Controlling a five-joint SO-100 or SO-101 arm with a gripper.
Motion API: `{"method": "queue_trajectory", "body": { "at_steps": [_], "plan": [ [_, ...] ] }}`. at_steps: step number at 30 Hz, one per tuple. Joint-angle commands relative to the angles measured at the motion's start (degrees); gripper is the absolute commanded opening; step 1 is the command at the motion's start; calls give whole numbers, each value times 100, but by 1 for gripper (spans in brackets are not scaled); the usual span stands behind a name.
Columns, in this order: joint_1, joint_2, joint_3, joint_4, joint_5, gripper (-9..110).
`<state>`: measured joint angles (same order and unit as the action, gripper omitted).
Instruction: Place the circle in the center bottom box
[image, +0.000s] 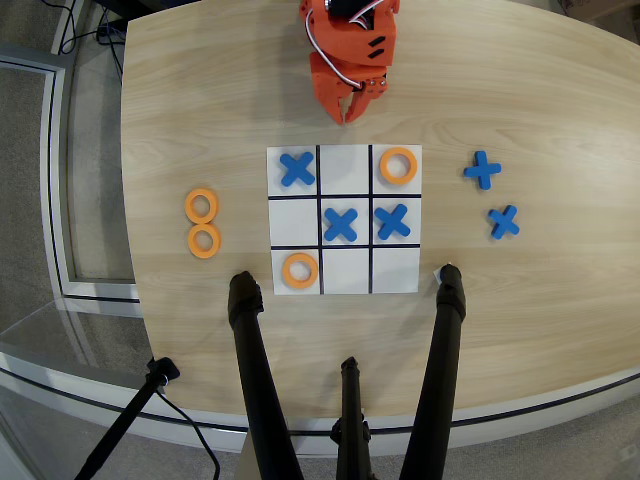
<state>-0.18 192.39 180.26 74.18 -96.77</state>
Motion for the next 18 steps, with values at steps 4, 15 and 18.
{"method": "queue_trajectory", "body": {
  "at_steps": [4, 15, 18],
  "plan": [
    [-185, -993, -475, -562, 1011, 20],
    [35, -1644, -1389, -562, 1116, 23],
    [308, -2303, -2206, -580, 1151, 23]
  ]
}}
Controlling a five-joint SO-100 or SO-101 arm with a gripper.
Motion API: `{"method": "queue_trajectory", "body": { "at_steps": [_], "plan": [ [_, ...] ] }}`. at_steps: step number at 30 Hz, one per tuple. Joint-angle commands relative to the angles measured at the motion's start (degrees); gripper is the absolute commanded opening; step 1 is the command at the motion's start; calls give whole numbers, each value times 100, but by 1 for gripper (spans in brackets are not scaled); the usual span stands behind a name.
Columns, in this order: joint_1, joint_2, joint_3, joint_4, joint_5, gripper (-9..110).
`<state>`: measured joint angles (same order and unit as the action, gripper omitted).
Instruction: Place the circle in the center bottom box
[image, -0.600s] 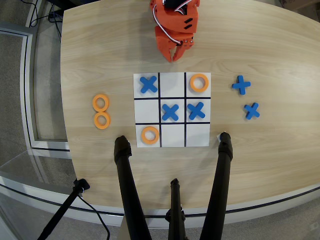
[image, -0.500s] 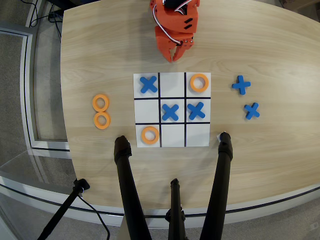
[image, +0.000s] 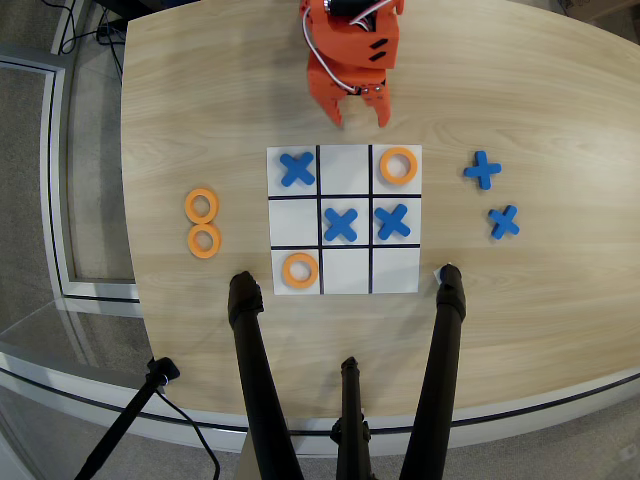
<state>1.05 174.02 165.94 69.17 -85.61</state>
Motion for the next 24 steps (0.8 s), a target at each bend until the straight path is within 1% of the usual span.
{"method": "queue_trajectory", "body": {
  "at_steps": [1, 5, 11, 18, 24],
  "plan": [
    [281, -703, -1046, -88, 35, 23],
    [633, -1846, -2188, -237, 185, 23],
    [1266, -4008, -3542, -1204, 343, 23],
    [2268, -6337, -4729, -2268, -44, 23],
    [2962, -7752, -5660, -2689, -483, 23]
  ]
}}
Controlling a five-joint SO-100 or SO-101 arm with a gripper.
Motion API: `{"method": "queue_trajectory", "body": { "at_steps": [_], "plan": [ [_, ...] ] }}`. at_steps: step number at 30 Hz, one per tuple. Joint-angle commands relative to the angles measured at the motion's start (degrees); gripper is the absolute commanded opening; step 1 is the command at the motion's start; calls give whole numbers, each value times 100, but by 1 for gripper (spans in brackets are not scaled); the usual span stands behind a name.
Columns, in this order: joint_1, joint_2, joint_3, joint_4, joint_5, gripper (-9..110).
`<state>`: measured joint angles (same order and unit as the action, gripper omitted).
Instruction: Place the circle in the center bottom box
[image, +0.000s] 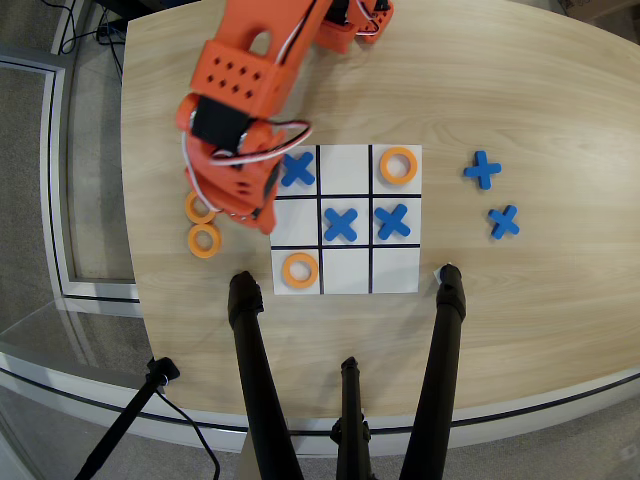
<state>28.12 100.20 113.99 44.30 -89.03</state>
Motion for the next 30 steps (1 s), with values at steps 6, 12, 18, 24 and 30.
{"method": "queue_trajectory", "body": {
  "at_steps": [6, 12, 18, 24, 30],
  "plan": [
    [554, -976, -844, -334, -431, 23],
    [668, -1354, -853, -360, -686, 23],
    [721, -1837, -1134, -545, -747, 23],
    [765, -2206, -1529, -554, -773, 23],
    [826, -2531, -1758, -554, -826, 23]
  ]
}}
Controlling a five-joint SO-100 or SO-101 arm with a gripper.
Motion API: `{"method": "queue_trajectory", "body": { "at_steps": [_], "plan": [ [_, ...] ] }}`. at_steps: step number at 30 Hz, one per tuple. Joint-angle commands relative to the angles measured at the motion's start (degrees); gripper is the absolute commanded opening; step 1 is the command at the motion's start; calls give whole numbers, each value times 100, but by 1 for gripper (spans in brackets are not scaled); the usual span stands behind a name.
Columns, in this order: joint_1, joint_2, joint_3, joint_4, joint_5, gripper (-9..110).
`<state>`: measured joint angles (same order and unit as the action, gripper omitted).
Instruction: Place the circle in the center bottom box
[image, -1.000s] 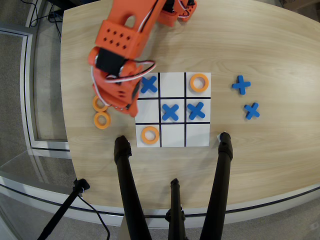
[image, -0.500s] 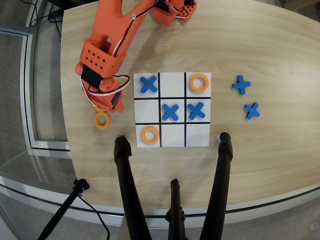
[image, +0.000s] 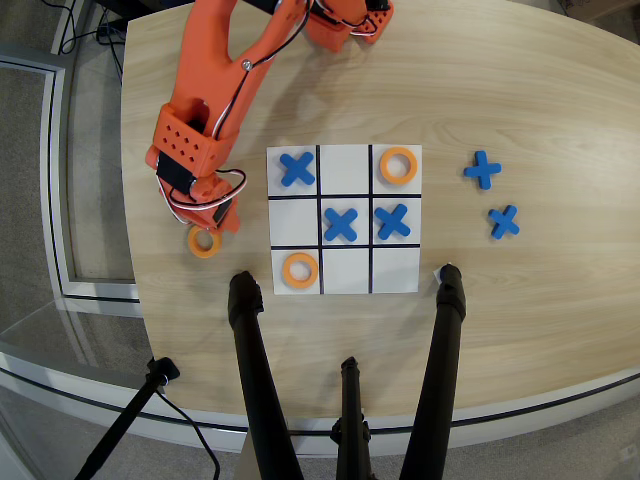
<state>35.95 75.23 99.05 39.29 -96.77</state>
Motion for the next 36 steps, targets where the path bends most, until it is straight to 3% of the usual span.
{"method": "queue_trajectory", "body": {
  "at_steps": [1, 14, 33, 36],
  "plan": [
    [62, -97, -290, -70, -70, 23],
    [308, -483, -79, -53, -264, 23],
    [765, -70, -62, 1837, -1099, 22],
    [765, -132, -35, 1784, -1099, 16]
  ]
}}
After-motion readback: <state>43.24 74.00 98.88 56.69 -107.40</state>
